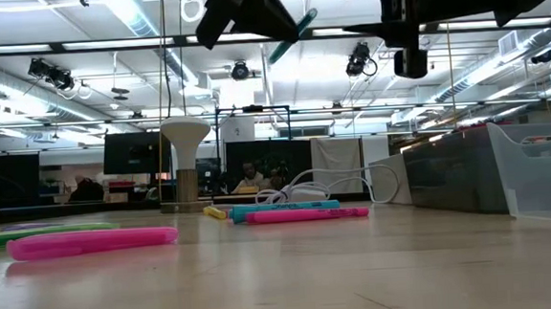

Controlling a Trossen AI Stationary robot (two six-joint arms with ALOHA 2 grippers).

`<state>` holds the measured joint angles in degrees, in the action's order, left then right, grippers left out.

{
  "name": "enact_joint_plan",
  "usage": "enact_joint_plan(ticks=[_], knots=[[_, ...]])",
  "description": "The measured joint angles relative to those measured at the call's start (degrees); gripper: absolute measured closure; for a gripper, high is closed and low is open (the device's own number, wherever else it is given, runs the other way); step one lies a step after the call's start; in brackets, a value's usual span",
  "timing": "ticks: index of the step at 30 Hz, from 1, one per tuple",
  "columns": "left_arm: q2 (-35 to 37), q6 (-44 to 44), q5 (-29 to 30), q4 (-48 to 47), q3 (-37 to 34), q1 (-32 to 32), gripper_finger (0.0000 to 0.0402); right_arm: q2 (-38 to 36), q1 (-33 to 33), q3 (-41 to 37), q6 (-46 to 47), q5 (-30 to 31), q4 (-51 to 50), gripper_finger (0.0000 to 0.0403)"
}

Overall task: Pick & Place Markers
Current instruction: Put the blue mini marker into the black bin

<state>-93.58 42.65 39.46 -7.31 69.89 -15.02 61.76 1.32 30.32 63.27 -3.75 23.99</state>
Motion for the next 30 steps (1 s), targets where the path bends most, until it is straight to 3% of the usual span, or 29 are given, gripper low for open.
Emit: enact_joint_plan(ticks=[7,16,22,30], knots=[[0.0,15.94,0.69,3.87,0.0,0.04,0.0366,0.0,0.0,0.0,6.93,-0.23,0.53,0.0225],[-0.02,29.18,1.6,8.33,0.02,0.06,0.0367,0.85,0.0,0.0,12.29,0.2,2.43,0.0232],[-0.02,34.66,1.14,11.28,0.07,0.04,0.0367,6.06,0.42,-0.02,15.34,-0.44,10.37,0.0236],[-0.02,34.98,-0.69,11.23,0.07,0.19,0.0367,11.28,0.93,-0.02,16.99,-2.69,20.4,0.0237]])
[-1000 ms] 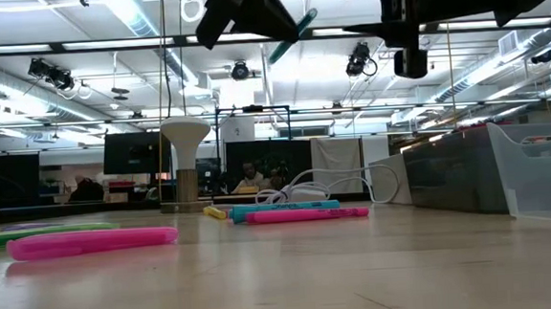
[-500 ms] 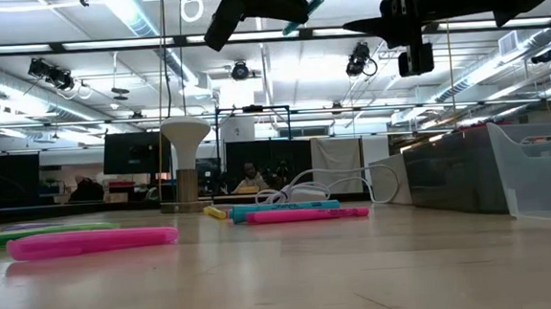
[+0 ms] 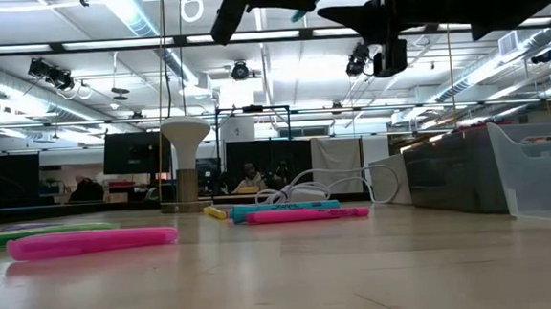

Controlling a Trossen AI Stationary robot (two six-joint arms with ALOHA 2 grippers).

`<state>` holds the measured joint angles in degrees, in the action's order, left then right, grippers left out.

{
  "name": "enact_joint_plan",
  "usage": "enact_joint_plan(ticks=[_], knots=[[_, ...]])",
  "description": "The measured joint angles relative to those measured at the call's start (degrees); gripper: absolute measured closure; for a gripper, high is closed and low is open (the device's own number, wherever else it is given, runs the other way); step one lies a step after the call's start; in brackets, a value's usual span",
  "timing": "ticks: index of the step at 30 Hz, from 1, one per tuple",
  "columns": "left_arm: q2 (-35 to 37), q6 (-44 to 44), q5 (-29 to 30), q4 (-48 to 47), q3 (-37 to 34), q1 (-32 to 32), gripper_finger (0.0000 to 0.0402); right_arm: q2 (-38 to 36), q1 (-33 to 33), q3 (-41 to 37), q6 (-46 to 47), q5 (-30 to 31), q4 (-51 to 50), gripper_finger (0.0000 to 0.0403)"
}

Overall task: Pick & Place Markers
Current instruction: Put the blue mini marker into the black bin

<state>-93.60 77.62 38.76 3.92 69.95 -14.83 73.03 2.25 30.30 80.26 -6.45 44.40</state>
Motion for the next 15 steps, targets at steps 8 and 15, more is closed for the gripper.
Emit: enact_joint_plan(ticks=[8,15], knots=[[0.0,-0.74,-0.17,-0.04,0.0,0.2,0.0367,2.58,0.15,1.99,-0.15,-2.75,0.18,0.0239],[0.0,-0.84,0.11,-0.36,0.0,0.26,0.0367,2.89,0.23,2.73,-0.38,-3.64,-0.53,0.0287]])
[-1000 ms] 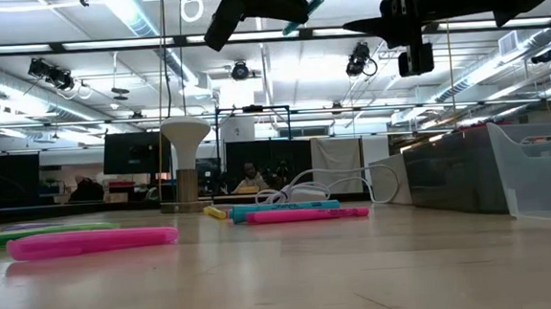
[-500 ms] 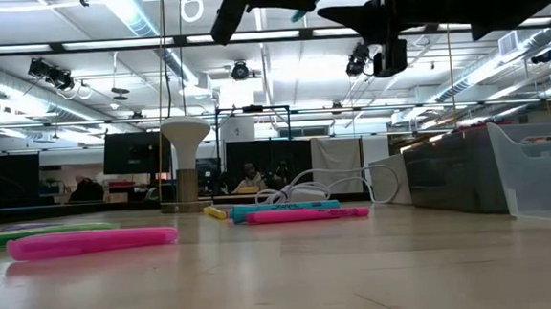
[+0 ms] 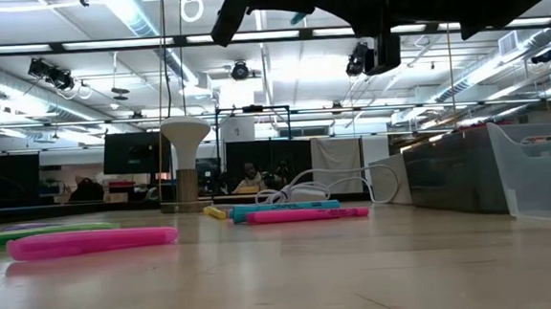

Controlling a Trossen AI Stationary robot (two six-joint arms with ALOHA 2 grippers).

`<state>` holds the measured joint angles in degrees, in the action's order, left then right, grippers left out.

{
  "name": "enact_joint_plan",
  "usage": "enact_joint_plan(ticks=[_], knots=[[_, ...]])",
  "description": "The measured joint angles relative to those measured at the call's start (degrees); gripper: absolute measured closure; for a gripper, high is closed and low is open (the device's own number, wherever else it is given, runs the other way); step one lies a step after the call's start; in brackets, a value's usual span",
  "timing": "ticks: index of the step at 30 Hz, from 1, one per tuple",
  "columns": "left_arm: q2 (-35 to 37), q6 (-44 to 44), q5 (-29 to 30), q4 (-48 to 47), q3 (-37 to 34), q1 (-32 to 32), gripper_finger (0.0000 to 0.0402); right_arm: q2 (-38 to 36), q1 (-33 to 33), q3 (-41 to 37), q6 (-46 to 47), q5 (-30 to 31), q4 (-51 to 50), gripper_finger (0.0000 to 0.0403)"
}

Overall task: Pick & Place Markers
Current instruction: Put the blue mini marker into the black bin

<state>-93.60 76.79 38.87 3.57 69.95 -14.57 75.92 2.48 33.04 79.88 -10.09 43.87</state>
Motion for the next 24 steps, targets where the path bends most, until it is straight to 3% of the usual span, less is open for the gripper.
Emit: enact_joint_plan(ticks=[9,15,24], knots=[[0.02,0.19,0.0,-0.71,0.0,-1.14,0.0367,0.0,0.04,-0.02,-1.06,-0.05,-0.65,0.0376],[0.04,-0.64,-0.11,-0.93,-0.02,-1.38,0.036,0.0,0.04,-0.02,-2.31,-0.2,-0.73,0.0375],[0.04,-14.72,4.2,-0.92,-0.09,-1.85,0.0272,0.0,0.76,-0.02,-3.42,2.56,-0.34,0.0379]])
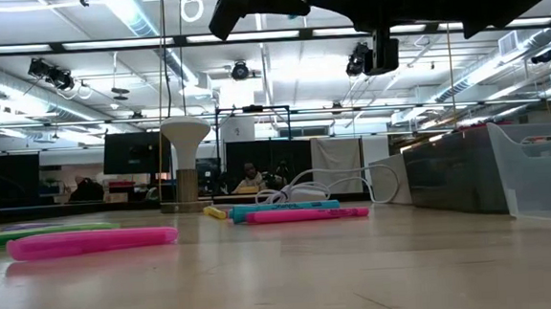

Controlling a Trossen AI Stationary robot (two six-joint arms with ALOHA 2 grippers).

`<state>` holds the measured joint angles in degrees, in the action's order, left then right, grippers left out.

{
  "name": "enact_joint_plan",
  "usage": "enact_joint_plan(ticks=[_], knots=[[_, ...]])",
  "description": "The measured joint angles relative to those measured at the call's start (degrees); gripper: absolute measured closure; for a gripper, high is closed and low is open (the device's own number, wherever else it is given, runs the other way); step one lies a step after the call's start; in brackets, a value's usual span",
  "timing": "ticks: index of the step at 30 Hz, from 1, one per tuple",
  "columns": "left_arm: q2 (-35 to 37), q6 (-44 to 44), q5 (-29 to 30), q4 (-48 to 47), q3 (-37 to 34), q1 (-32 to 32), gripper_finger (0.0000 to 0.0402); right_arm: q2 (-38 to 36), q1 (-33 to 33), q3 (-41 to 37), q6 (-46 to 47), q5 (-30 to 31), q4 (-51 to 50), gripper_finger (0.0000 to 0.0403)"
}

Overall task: Pick & Place Markers
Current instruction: Put the blue mini marker into the black bin

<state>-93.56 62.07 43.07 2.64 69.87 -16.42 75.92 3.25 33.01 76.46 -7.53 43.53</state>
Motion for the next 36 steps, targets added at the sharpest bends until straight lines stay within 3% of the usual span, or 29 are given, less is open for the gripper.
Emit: enact_joint_plan(ticks=[10,20,26,36], knots=[[0.0,-18.42,5.48,-1.33,0.0,-3.78,0.0214,-0.04,-0.03,0.0,-6.09,3.69,-0.13,0.0379],[-0.02,-44.19,4.82,-19.97,0.0,-4.6,0.0209,-2.72,1.71,0.0,-21.92,11.46,-5.57,0.0379],[-0.02,-54.91,4.67,-25.76,0.0,-4.62,0.0209,-4.9,5.17,0.0,-27.7,20.81,-13.0,0.0381],[-0.02,-59.28,3.86,-29.22,0.0,-4.13,0.0209,-10.1,11.83,0.0,-27.28,42.67,-33.48,0.0381]])
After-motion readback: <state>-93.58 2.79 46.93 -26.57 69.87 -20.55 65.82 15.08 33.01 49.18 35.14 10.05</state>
